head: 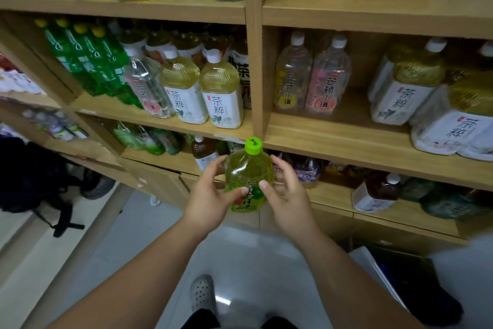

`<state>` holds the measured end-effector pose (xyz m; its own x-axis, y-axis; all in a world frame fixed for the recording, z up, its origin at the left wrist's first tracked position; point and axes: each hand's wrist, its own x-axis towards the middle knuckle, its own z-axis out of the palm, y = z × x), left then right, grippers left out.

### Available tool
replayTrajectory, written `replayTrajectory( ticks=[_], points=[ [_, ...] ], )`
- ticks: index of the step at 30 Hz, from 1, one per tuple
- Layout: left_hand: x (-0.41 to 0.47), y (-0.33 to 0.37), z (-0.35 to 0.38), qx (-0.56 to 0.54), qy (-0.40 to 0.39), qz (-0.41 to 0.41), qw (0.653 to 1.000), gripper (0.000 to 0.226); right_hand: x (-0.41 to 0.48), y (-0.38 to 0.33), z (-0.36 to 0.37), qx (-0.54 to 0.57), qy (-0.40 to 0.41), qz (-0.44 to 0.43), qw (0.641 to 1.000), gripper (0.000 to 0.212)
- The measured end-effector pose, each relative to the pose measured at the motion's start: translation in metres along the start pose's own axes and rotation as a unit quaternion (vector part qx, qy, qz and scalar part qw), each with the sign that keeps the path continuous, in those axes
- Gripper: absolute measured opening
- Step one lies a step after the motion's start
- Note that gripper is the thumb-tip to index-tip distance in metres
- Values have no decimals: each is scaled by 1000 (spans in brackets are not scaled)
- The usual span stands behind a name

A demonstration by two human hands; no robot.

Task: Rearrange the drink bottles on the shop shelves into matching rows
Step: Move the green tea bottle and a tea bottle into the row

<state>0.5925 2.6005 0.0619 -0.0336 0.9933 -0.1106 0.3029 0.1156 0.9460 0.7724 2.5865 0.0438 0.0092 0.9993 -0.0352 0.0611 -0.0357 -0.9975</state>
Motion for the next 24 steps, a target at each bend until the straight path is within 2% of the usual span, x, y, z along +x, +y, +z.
replayTrajectory(
  ticks=[6, 11, 19, 24],
  points=[
    [-4, -36, -48, -21, 12, -35, 999, 70, 7, 20, 58, 20, -42, 28, 999, 53],
    [14, -74, -102, -35, 7, -47, 998, 67, 22, 37, 125, 31, -40, 61, 997, 53],
    [84, -126, -224, -37, -48, -48, 997, 66, 62, 43, 264, 11, 16, 93, 996, 50],
    [130, -159, -265, -6, -77, -34, 996, 69, 88, 52, 314, -6, 59, 110, 992, 52]
  ],
)
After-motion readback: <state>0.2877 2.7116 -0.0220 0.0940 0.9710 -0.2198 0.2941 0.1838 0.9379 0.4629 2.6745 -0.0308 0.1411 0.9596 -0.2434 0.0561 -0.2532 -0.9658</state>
